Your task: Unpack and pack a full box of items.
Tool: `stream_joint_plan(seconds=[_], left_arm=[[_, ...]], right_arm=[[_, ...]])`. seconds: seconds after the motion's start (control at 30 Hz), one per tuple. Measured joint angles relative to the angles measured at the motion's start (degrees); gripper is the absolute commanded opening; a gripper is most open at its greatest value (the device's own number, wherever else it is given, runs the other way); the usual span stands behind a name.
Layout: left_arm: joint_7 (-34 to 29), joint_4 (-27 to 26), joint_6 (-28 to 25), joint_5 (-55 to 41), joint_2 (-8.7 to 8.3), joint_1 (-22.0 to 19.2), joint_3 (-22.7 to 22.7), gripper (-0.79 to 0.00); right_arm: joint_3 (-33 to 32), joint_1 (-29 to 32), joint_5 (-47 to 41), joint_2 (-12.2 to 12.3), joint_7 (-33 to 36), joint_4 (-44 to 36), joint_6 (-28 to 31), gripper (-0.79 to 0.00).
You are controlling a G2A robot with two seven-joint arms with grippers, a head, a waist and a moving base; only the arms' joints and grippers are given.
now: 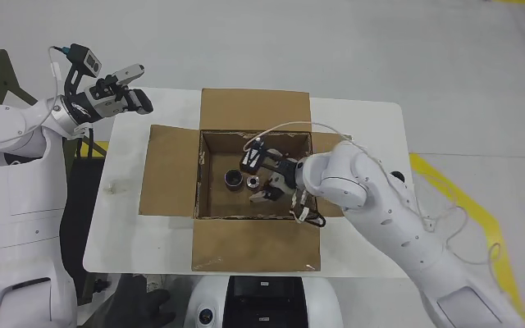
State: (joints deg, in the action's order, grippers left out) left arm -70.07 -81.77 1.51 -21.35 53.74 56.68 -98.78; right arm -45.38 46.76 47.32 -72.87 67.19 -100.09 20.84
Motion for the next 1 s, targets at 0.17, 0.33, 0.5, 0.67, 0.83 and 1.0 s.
stream_joint_plan(seconds=[0.17,0.33,0.5,0.67,0.83,1.0], left_arm=[[0.0,0.0,0.0,0.0,0.0,0.0,0.0,0.0],[0.0,0.0,0.0,0.0,0.0,0.0,0.0,0.0],[0.0,0.0,0.0,0.0,0.0,0.0,0.0,0.0],[0.0,0.0,0.0,0.0,0.0,0.0,0.0,0.0],[0.0,0.0,0.0,0.0,0.0,0.0,0.0,0.0],[0.0,0.0,0.0,0.0,0.0,0.0,0.0,0.0]], right_arm=[[1.76,-1.7,0.81,-0.54,0.18,1.67,-0.76,0.0],[3.57,-3.07,1.27,-1.13,0.01,4.75,-0.9,-0.012],[5.64,-4.67,1.8,-1.91,-0.14,7.83,-1.01,-0.089],[8.19,-5.92,1.53,-2.83,0.09,10.79,-0.34,-0.022],[10.6,-7.2,1.77,-3.95,-0.93,13.93,-0.53,0.0],[12.65,-8.35,3.12,-5.1,-2.44,16.91,-1.41,0.0]])
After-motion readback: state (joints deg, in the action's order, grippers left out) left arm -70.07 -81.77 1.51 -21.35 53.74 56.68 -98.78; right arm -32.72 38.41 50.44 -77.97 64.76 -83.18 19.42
